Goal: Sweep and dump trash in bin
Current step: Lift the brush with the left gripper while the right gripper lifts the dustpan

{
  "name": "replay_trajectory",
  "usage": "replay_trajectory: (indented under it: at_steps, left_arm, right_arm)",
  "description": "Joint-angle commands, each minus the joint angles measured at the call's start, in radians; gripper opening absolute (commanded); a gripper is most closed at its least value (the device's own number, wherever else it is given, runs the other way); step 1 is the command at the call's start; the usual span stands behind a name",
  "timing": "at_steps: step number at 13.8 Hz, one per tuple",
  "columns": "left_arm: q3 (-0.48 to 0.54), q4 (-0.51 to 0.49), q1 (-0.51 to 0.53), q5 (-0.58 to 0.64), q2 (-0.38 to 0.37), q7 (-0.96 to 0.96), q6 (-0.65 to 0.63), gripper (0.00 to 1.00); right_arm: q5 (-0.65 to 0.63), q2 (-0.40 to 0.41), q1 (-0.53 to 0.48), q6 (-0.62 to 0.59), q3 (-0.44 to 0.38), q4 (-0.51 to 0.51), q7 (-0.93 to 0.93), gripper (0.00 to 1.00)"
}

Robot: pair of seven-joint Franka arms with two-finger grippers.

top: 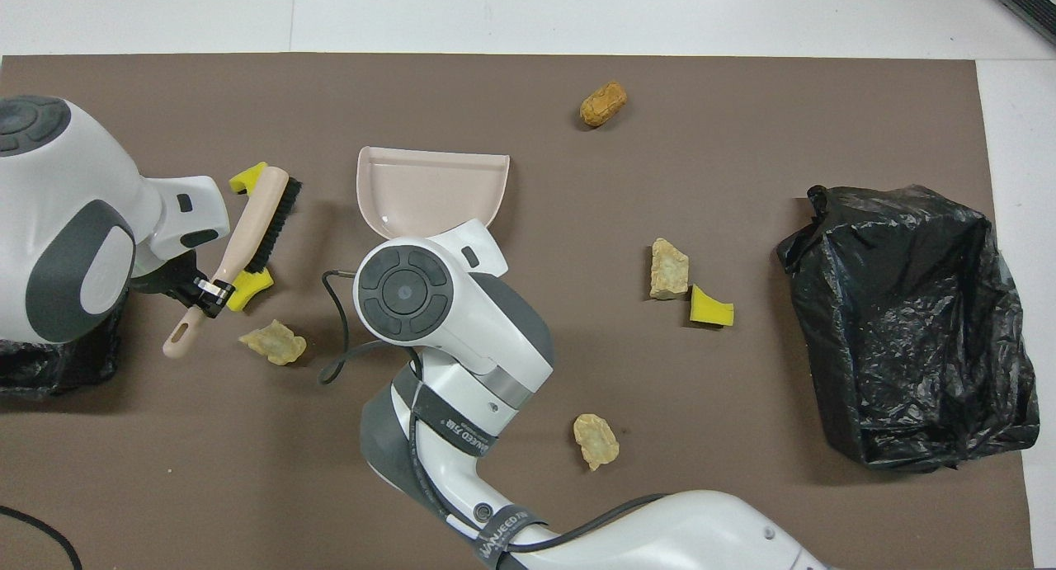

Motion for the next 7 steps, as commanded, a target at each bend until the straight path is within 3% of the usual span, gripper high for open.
replay_trajectory:
  at_steps: [1, 3, 5, 7]
  left_arm:
    - [-0.010, 0.045, 0.025, 0.079, 0.043, 0.130, 0.107, 0.00]
    - [-0.010, 0.057, 0.076, 0.090, 0.070, 0.179, 0.200, 0.00]
    - [-0.010, 0.134, 0.105, 0.124, 0.145, 0.232, 0.237, 0.00]
    - [-0.010, 0.174, 0.143, 0.162, 0.194, 0.268, 0.282, 0.00]
  right_arm:
    - [-0.045, 0.070, 0.024, 0.038, -0.006, 0.046, 0.015, 1.00]
    - [-0.078, 0.092, 0.033, 0.045, -0.001, 0.041, 0.013, 1.00]
    - [-0.088, 0.095, 0.037, 0.032, -0.001, 0.039, 0.012, 0.91]
    - [-0.088, 0.094, 0.044, 0.030, -0.006, 0.044, 0.007, 0.90]
